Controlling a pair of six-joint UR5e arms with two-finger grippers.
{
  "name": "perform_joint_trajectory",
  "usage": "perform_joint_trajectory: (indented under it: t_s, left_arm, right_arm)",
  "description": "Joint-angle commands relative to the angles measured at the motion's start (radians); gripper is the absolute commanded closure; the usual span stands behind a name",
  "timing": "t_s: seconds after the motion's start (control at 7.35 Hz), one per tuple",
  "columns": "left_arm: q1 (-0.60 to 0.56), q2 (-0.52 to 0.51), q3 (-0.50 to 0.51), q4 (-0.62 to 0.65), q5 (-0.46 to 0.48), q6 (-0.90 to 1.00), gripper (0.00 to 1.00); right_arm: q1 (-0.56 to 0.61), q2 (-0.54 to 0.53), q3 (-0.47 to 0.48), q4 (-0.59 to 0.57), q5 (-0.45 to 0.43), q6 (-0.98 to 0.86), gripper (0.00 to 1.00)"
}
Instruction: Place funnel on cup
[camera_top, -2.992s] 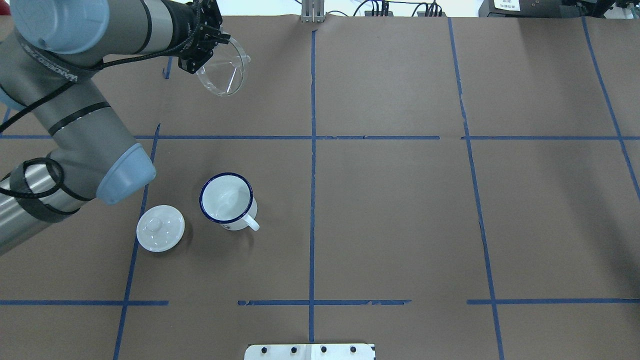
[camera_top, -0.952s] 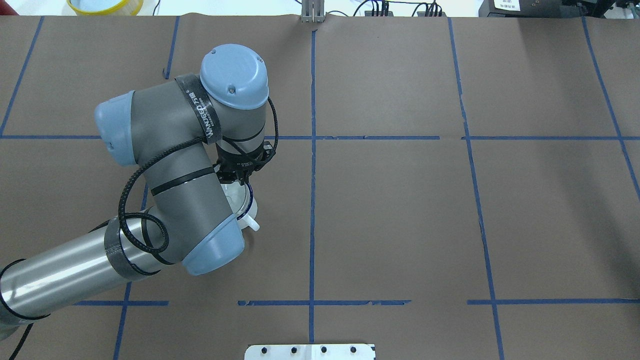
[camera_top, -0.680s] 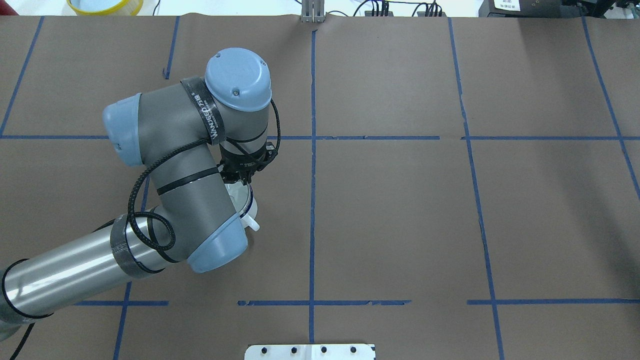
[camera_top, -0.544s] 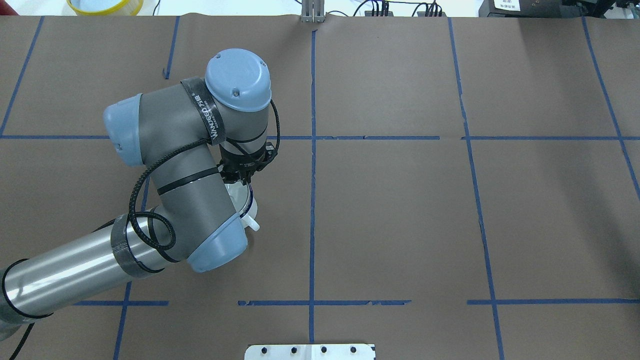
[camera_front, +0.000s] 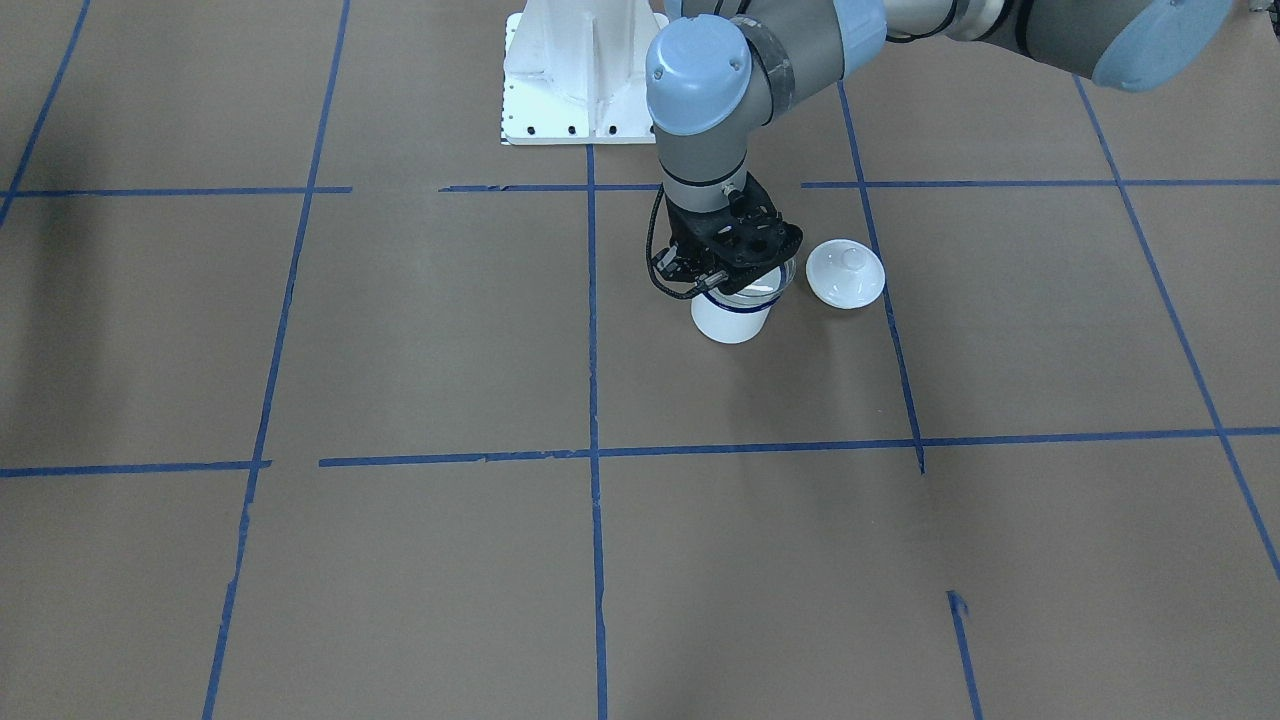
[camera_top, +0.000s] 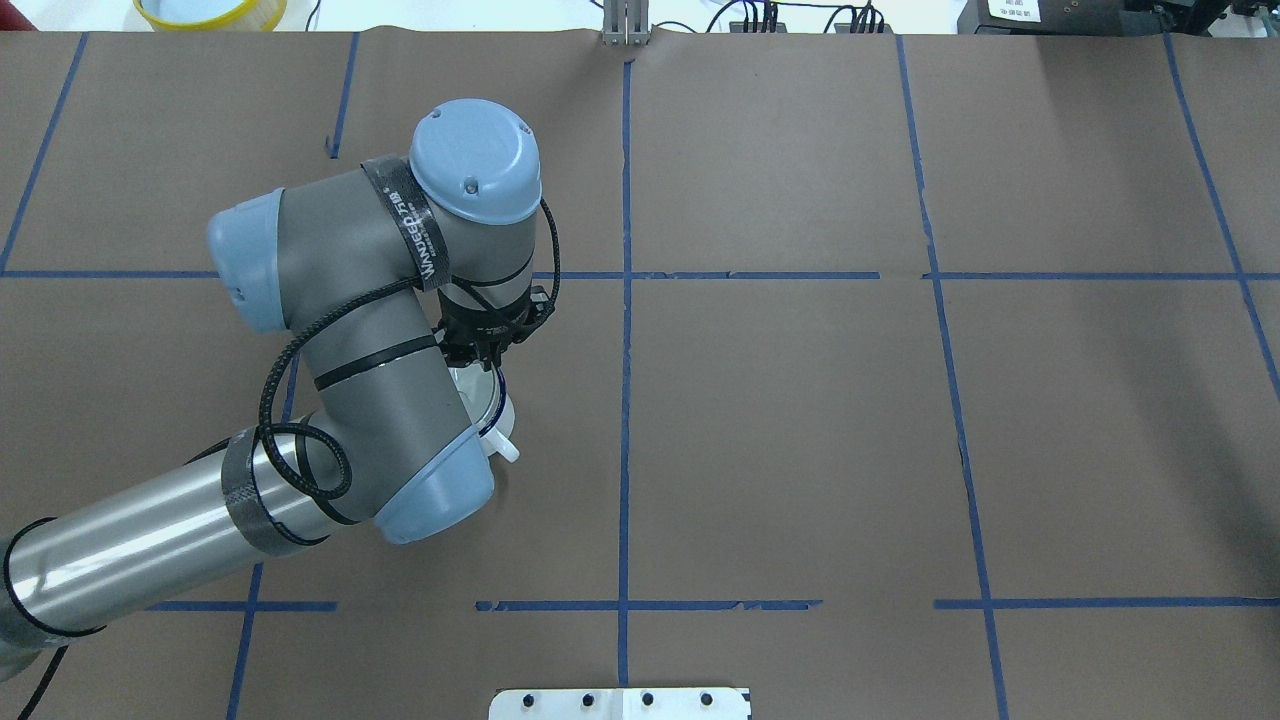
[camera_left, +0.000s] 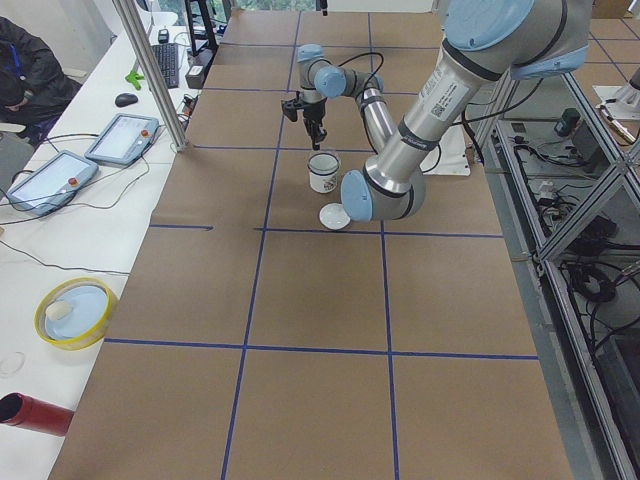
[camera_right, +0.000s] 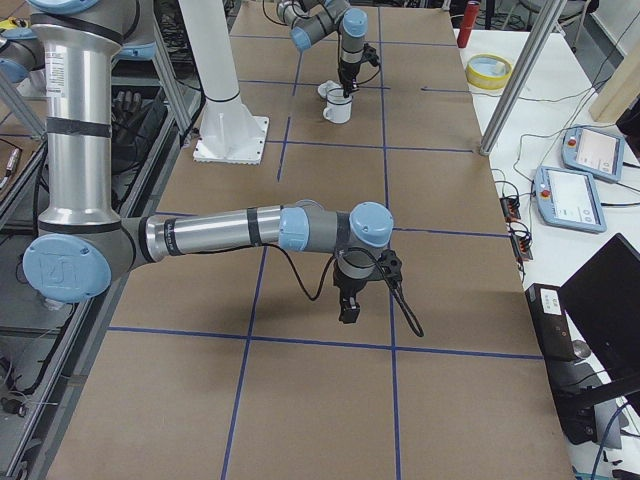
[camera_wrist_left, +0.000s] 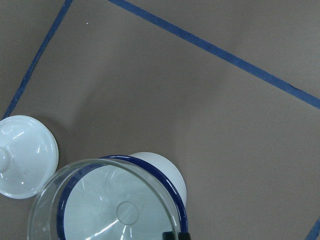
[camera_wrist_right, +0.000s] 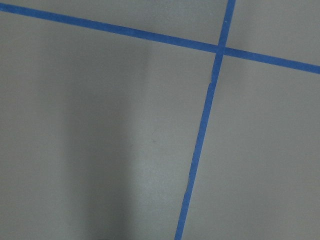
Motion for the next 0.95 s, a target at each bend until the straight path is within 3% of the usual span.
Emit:
perform_joint_trajectory:
  t_s: [0.0, 0.14, 0.27, 0.68, 0.82]
  left_arm:
    - [-0.001, -0.002, -0.003, 0.0, 0.001, 0.001, 0.48]
    - [-0.001, 0.004, -0.018, -0.001, 0.003, 0.002, 0.18]
    - [-0.01, 0.015, -0.055, -0.018, 0.005, 0.004, 0.0]
    - [-0.164, 0.319, -0.38, -0.145, -0.009, 0.442, 0.0]
    - [-0.253, 0.403, -0.394, -0.176, -0.047, 0.616, 0.0]
  right_arm:
    - [0.0, 0.0, 0.0, 0.0, 0.0, 0.0, 0.0]
    - [0.0, 0.0, 0.0, 0.0, 0.0, 0.0, 0.0]
    - [0.0, 0.0, 0.0, 0.0, 0.0, 0.0, 0.0]
    - [0.0, 0.0, -0.001, 0.0, 0.0, 0.0, 0.0]
    - [0.0, 0.0, -0.002, 0.0, 0.0, 0.0, 0.0]
